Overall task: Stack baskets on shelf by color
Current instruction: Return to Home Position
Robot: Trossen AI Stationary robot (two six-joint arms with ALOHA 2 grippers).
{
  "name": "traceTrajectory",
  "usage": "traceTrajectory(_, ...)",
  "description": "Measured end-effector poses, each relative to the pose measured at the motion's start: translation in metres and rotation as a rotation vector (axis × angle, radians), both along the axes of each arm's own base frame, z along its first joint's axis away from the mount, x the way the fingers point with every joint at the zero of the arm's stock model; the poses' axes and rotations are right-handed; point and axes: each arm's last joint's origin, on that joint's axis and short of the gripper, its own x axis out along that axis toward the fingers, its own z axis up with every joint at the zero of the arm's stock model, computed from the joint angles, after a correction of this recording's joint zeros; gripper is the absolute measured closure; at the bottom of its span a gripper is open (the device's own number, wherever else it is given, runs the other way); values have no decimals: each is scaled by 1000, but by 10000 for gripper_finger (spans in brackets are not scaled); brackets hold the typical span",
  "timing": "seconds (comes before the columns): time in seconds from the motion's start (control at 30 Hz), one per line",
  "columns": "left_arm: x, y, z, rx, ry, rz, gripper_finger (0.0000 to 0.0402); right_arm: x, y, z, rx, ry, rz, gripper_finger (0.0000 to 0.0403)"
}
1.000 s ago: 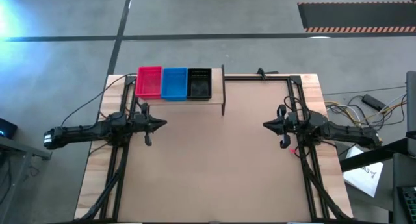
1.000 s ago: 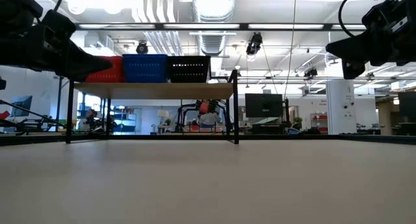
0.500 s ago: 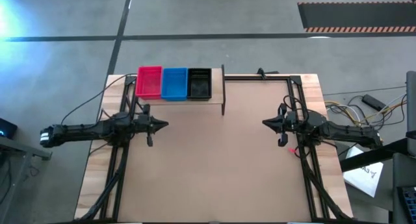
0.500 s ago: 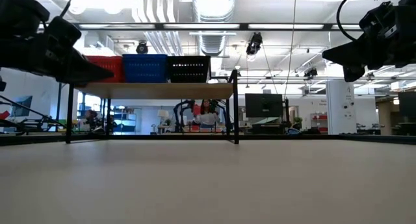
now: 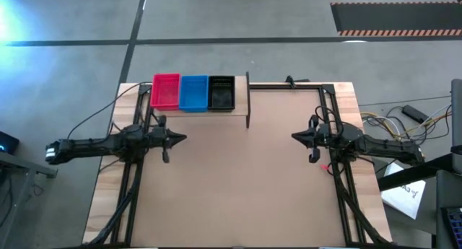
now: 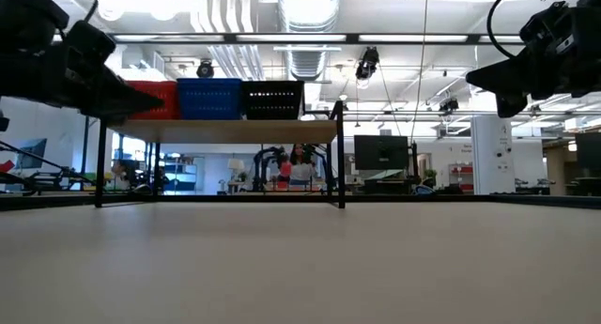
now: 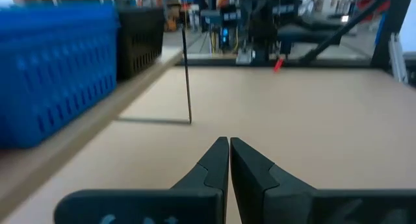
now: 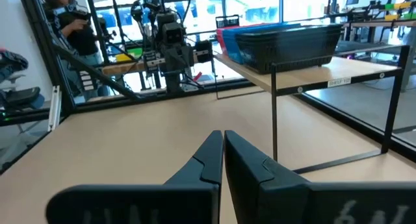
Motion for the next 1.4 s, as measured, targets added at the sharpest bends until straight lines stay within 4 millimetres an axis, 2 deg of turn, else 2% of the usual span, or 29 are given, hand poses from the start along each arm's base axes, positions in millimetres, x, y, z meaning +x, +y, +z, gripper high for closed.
traceTrajectory(0.47,-10,-8,21,26,-240,-65,402,-3,0,4,-5,-49,-5,394)
traceTrajectory(1.4,-8,-8,18,21,-206,-71,402,-1,0,2,-3,-26,-1,394)
